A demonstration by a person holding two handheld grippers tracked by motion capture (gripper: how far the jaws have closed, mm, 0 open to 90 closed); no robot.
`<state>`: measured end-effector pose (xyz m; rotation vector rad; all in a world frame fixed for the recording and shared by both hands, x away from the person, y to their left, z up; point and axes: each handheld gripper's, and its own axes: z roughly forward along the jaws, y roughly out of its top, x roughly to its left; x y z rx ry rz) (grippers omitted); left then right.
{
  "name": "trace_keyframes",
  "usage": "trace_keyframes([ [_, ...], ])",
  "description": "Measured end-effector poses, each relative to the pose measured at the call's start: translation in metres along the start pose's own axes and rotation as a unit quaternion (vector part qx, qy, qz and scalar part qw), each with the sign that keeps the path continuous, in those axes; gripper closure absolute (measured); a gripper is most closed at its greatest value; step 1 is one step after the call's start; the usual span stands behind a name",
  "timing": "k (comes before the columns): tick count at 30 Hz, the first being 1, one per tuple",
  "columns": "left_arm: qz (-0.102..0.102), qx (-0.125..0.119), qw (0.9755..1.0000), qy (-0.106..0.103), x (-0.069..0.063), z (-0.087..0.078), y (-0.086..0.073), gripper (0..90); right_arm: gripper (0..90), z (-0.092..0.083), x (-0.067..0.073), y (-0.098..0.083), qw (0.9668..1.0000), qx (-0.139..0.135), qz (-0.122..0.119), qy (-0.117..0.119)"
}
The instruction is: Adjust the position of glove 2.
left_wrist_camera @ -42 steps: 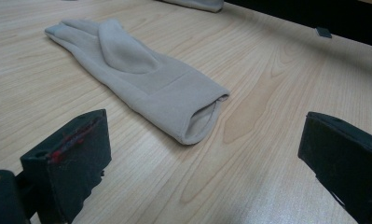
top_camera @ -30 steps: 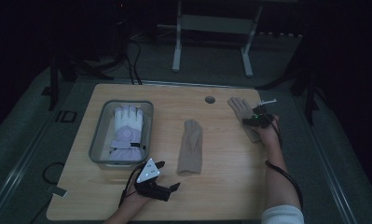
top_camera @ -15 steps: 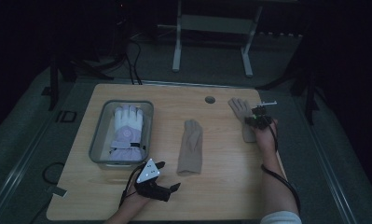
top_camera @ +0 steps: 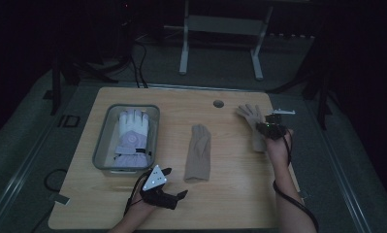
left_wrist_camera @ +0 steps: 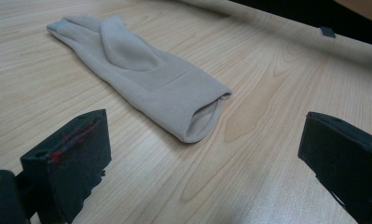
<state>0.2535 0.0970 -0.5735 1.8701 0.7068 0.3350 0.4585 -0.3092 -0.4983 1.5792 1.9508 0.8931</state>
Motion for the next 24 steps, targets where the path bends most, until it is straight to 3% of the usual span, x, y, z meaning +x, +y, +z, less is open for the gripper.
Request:
trace_keyframes([
  [4,0.002,0.000,1.0000,0.001,0.000,0.000,0.000,2.7,80.5,-0.020,0.007,-0.007,0.9998,-0.018,0.007,-0.008],
  [8,0.004,-0.002,1.0000,0.001,0.000,0.000,0.000,2.7,80.4,-0.038,0.008,-0.019,0.9989,-0.031,0.034,-0.008],
  [13,0.006,-0.003,1.0000,0.004,0.000,0.000,0.000,2.7,80.3,-0.055,0.011,-0.038,0.9980,-0.034,0.045,-0.029],
  [15,0.006,-0.002,1.0000,0.004,0.000,0.000,0.000,2.7,80.1,-0.060,0.011,-0.045,0.9972,-0.039,0.053,-0.035],
  [17,0.007,-0.001,1.0000,0.005,0.000,-0.001,0.000,2.7,80.1,-0.065,0.013,-0.052,0.9963,-0.049,0.039,-0.059],
  [24,0.005,-0.001,1.0000,0.004,0.000,0.000,0.000,2.7,79.8,-0.071,0.011,-0.075,0.9961,-0.037,0.058,-0.055],
])
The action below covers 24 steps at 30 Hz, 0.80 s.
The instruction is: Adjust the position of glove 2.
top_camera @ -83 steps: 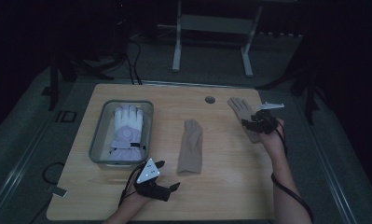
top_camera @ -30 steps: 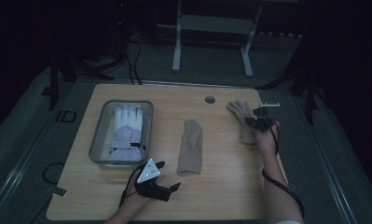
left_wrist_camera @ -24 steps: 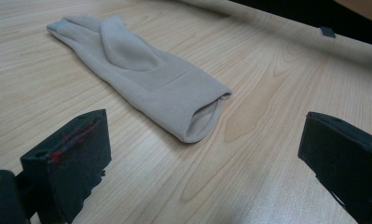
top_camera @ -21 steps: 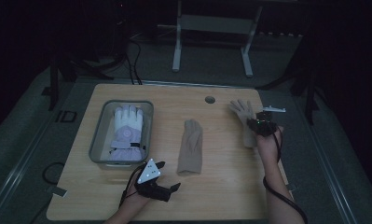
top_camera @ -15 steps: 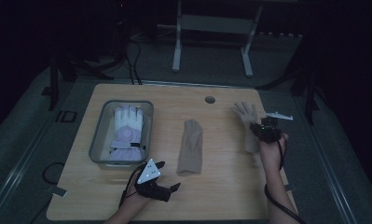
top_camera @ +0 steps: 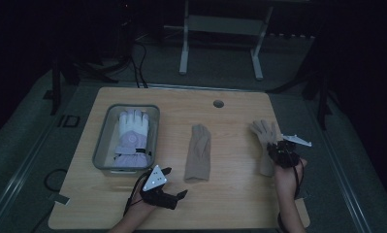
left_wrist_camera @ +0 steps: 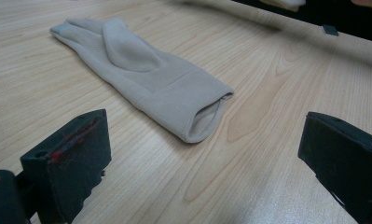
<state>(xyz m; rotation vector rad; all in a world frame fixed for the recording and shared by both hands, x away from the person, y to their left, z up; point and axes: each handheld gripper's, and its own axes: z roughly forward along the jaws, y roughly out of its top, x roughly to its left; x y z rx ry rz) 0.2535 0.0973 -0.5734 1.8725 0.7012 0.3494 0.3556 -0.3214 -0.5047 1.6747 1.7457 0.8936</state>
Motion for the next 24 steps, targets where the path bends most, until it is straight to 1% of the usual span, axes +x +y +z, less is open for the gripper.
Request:
trace_keyframes([
  [1,0.001,0.000,1.0000,0.000,0.000,0.000,0.000,2.7,79.8,0.001,-0.001,-0.004,1.0000,0.006,0.004,0.003],
  [4,0.002,-0.001,1.0000,0.001,0.000,-0.001,0.000,2.7,79.5,0.006,-0.002,-0.015,0.9997,0.023,0.002,0.005],
  [6,-0.001,-0.003,1.0000,0.001,0.000,-0.001,0.000,2.7,79.1,0.011,-0.003,-0.022,0.9994,0.036,0.000,0.001],
  [7,-0.001,-0.003,1.0000,0.001,0.000,-0.001,0.000,2.7,79.1,0.011,-0.003,-0.022,0.9994,0.036,0.000,0.001],
  [8,-0.003,-0.003,1.0000,0.002,0.000,-0.001,0.000,2.7,78.9,0.014,-0.005,-0.025,0.9991,0.043,0.004,0.005],
  [9,-0.003,-0.003,1.0000,0.001,0.000,-0.001,0.000,2.7,78.0,0.019,-0.005,-0.031,0.9984,0.055,-0.005,0.004],
  [11,-0.002,-0.002,1.0000,0.001,0.000,-0.001,0.000,2.7,76.6,0.023,-0.007,-0.033,0.9977,0.067,-0.002,0.012],
  [13,-0.001,-0.003,1.0000,0.000,0.000,-0.001,0.000,2.7,74.7,0.025,-0.008,-0.034,0.9973,0.071,0.001,0.019],
  [14,0.000,-0.001,1.0000,0.000,0.000,-0.001,0.000,2.7,72.5,0.025,-0.008,-0.034,0.9973,0.071,-0.001,0.021],
  [17,0.000,-0.001,1.0000,-0.001,0.000,-0.001,0.000,2.7,62.7,0.025,-0.008,-0.034,0.9968,0.070,-0.013,0.036],
  [18,0.000,-0.001,1.0000,-0.001,0.000,-0.001,0.000,2.7,62.3,0.024,-0.008,-0.035,0.9965,0.069,-0.020,0.042],
  [19,0.000,-0.002,1.0000,-0.001,0.000,-0.001,0.000,2.7,62.3,0.022,-0.008,-0.034,0.9964,0.070,-0.022,0.042],
  [20,-0.001,-0.002,1.0000,-0.002,0.000,-0.001,0.000,2.7,60.5,0.020,-0.009,-0.034,0.9963,0.070,-0.023,0.043],
  [21,0.000,-0.001,1.0000,-0.002,0.000,-0.001,0.000,2.7,56.8,0.019,-0.010,-0.033,0.9961,0.070,-0.025,0.046],
  [22,0.000,-0.001,1.0000,-0.002,0.000,-0.001,0.000,2.7,54.5,0.017,-0.011,-0.032,0.9956,0.077,-0.023,0.049],
  [23,0.000,-0.001,1.0000,-0.003,-0.001,-0.001,0.000,2.7,56.2,0.015,-0.012,-0.031,0.9952,0.077,-0.026,0.055],
  [24,0.000,0.000,1.0000,-0.003,-0.001,-0.001,0.000,2.7,53.6,0.012,-0.014,-0.029,0.9948,0.075,-0.028,0.063],
])
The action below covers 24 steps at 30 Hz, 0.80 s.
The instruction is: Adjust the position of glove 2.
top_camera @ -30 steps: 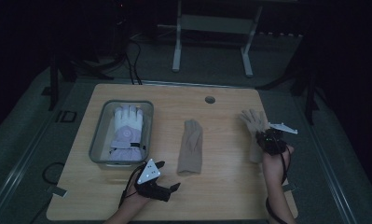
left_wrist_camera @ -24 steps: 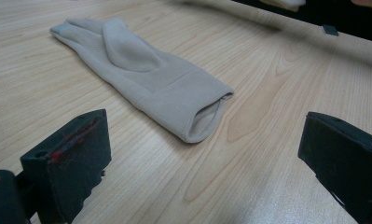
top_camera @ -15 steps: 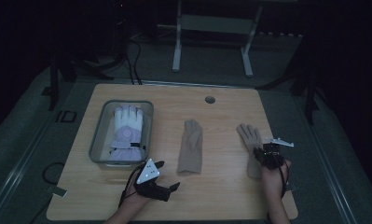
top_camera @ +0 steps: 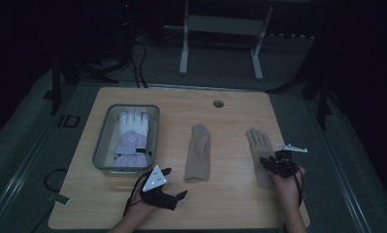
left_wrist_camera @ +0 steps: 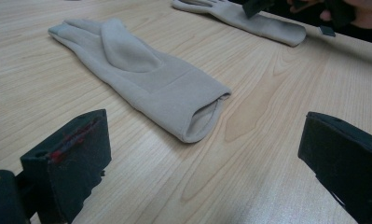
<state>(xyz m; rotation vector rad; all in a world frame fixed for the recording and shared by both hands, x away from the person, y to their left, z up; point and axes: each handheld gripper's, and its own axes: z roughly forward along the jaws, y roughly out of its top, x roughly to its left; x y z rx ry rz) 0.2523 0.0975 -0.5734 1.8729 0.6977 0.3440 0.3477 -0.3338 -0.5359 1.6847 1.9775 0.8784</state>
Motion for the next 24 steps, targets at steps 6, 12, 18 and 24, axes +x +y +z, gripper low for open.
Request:
trace_keyframes([
  [6,-0.001,-0.001,1.0000,-0.001,0.000,0.000,0.000,2.7,49.0,-0.011,-0.007,0.010,0.9963,-0.010,-0.083,0.017],
  [12,-0.001,-0.001,1.0000,-0.002,0.000,0.000,0.000,2.7,50.9,-0.010,-0.015,0.020,0.9869,-0.003,-0.153,0.051],
  [18,-0.001,-0.002,1.0000,-0.002,0.000,0.000,0.000,2.7,50.9,0.005,-0.023,0.023,0.9866,0.024,-0.152,0.053],
  [24,0.004,-0.005,1.0000,-0.005,-0.001,0.000,0.000,2.7,48.7,0.020,-0.029,0.018,0.9877,0.036,-0.141,0.058],
])
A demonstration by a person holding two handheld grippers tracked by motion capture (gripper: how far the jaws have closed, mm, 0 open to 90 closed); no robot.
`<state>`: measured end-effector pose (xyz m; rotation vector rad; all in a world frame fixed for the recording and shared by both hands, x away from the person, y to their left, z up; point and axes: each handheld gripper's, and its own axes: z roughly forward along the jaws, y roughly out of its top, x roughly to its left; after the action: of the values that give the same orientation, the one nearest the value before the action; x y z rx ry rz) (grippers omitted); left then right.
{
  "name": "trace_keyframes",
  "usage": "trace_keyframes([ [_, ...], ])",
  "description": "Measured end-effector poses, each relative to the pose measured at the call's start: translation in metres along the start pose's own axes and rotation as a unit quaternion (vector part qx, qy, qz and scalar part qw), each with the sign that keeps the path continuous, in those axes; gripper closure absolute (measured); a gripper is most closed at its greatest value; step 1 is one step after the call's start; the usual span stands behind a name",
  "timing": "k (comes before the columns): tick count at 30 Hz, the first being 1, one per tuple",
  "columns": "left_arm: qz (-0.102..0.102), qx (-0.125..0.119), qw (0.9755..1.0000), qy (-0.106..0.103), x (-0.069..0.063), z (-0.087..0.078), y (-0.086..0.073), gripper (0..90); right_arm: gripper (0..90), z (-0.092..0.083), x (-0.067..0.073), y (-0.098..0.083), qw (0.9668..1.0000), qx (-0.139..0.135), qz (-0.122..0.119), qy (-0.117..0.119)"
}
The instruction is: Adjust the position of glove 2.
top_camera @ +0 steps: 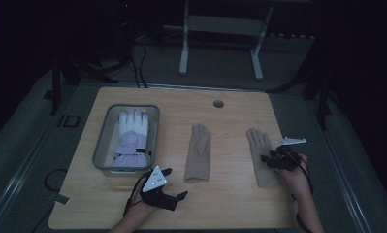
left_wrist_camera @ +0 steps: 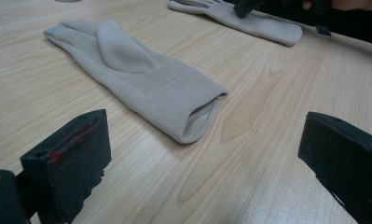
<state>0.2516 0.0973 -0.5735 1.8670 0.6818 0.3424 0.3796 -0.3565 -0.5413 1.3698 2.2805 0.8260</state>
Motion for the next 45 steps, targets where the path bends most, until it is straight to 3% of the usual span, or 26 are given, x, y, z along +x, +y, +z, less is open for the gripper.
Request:
trace_keyframes([
  [5,0.001,0.001,1.0000,-0.001,0.000,0.000,0.000,2.7,60.7,0.003,0.006,-0.004,0.9997,-0.012,0.001,-0.022],
  [10,0.001,0.002,1.0000,-0.002,0.000,0.000,0.000,2.7,79.5,0.003,0.012,-0.002,0.9982,-0.010,0.042,-0.041],
  [20,-0.002,0.002,1.0000,-0.001,0.000,0.000,0.000,2.7,83.7,-0.002,0.016,0.002,0.9948,-0.017,0.081,-0.058],
  [27,-0.002,0.003,1.0000,-0.001,0.000,0.000,0.000,2.7,83.6,-0.018,0.020,0.012,0.9888,-0.040,0.132,-0.058],
  [31,-0.003,0.002,1.0000,-0.001,0.001,0.000,0.000,2.7,83.6,-0.028,0.024,0.019,0.9865,-0.051,0.144,-0.059],
  [42,-0.002,0.003,1.0000,0.000,0.000,0.000,0.000,2.7,83.6,-0.056,0.053,0.046,0.9866,-0.096,0.124,-0.043],
  [43,-0.002,0.003,1.0000,-0.001,0.000,0.000,0.000,2.7,83.5,-0.060,0.062,0.054,0.9870,-0.104,0.115,-0.043],
  [45,-0.002,0.003,1.0000,-0.001,0.000,0.000,0.000,2.7,83.5,-0.061,0.067,0.058,0.9870,-0.107,0.113,-0.041],
])
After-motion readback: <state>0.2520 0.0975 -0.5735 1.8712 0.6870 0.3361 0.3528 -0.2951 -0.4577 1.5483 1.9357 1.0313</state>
